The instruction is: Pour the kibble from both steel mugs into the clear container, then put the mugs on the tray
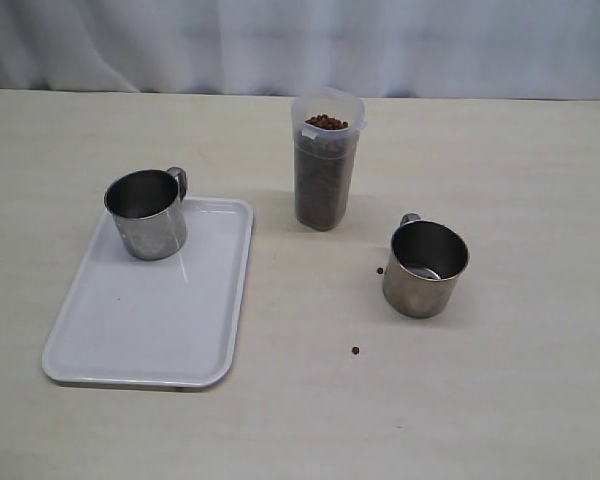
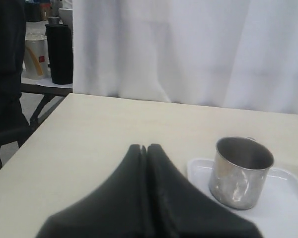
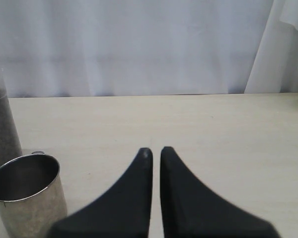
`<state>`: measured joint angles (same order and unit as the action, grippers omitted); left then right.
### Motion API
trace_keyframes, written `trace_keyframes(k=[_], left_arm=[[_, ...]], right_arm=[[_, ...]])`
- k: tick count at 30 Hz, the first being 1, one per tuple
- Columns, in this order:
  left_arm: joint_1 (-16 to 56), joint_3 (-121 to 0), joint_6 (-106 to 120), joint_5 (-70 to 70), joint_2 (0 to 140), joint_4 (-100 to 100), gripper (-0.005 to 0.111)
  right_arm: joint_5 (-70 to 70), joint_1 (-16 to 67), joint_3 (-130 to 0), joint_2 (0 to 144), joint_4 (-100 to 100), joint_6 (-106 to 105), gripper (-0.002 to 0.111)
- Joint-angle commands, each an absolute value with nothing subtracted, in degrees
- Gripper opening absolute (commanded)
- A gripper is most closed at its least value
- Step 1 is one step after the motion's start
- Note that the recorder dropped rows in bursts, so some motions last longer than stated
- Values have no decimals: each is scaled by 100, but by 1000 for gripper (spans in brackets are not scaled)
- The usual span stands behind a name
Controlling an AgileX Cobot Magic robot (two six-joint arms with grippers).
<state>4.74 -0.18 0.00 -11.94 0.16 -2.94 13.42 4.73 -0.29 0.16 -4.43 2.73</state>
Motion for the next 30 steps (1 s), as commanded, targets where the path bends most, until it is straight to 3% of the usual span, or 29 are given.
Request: trace_keyframes(k=[1, 9, 30], left_arm=[[472, 0, -79, -1074, 0, -354, 0], [1075, 0, -79, -1076, 0, -344, 0], [872, 0, -79, -1032, 0, -344, 0]], right_arm=[[1358, 485, 0, 0, -503, 263, 4], [1358, 485, 0, 0, -503, 263, 4], [1358, 485, 0, 0, -503, 263, 4]])
